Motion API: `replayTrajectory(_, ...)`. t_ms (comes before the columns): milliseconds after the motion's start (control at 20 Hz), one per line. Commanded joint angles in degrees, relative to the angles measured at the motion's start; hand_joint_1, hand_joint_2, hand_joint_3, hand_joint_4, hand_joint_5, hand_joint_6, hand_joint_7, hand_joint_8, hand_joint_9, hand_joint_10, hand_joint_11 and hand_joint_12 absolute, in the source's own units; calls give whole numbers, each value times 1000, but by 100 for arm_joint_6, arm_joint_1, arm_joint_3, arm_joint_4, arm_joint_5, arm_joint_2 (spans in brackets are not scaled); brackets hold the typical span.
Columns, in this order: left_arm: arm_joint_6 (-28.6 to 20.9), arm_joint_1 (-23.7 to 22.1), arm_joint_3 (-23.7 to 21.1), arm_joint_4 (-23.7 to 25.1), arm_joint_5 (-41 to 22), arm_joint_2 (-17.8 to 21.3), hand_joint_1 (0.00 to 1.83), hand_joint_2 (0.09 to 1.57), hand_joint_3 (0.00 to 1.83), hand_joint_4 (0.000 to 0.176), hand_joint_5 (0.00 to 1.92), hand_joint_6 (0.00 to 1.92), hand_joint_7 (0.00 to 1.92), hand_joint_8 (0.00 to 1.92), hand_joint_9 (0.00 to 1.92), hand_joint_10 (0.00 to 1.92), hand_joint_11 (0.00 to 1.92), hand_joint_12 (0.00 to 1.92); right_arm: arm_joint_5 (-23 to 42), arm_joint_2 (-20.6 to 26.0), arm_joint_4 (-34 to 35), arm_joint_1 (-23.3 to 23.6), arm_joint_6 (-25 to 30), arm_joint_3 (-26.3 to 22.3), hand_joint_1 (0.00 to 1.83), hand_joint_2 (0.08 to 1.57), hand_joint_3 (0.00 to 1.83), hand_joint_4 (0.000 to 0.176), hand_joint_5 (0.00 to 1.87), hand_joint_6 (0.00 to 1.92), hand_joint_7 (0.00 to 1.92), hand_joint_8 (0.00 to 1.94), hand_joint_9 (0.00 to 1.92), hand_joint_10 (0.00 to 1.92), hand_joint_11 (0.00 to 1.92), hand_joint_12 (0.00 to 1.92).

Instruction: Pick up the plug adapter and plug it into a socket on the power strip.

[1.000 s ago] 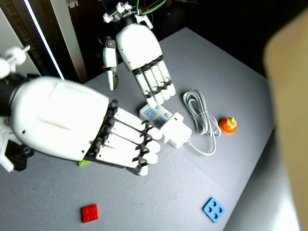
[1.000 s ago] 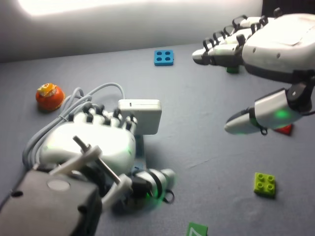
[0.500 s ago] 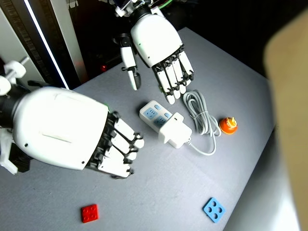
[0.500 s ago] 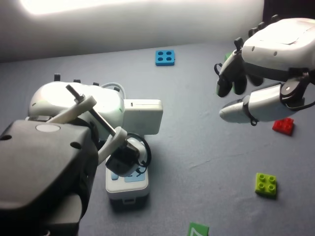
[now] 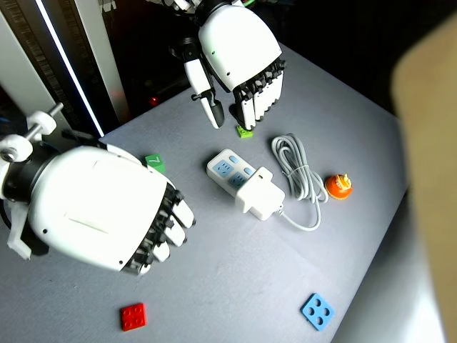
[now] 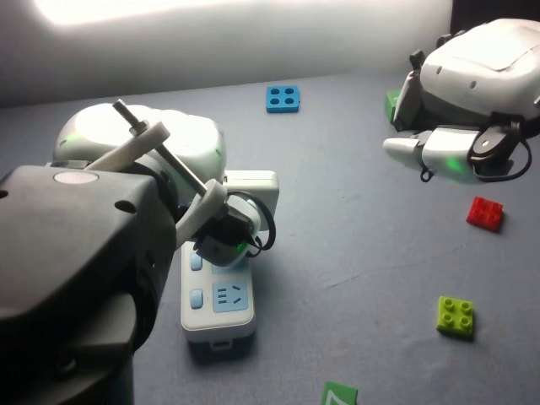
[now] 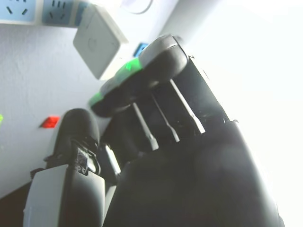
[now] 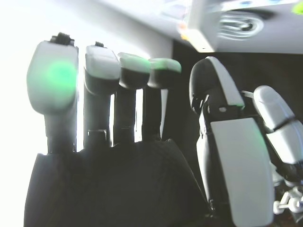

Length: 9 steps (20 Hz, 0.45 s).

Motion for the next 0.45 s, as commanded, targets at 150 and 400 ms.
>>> replayTrajectory(150, 34, -74, 6, 472, -121, 26, 298, 1482, 6, 0, 1305, 1921, 1382, 1921, 1443, 1921, 1583, 1921, -329, 21, -389, 33, 246, 55, 498, 1427, 12, 0, 1051, 1921, 1247, 1941, 1471, 1921, 1688, 1921)
replayTrajectory(400, 34, -162, -93, 397, -111, 26, 460, 1493, 1, 0, 1278, 1921, 1375, 1921, 1444, 1921, 1567, 1921, -107, 15, -2208, -166, 1891, 133, 574, 1437, 0, 0, 1034, 1921, 1215, 1941, 1424, 1921, 1637, 1921)
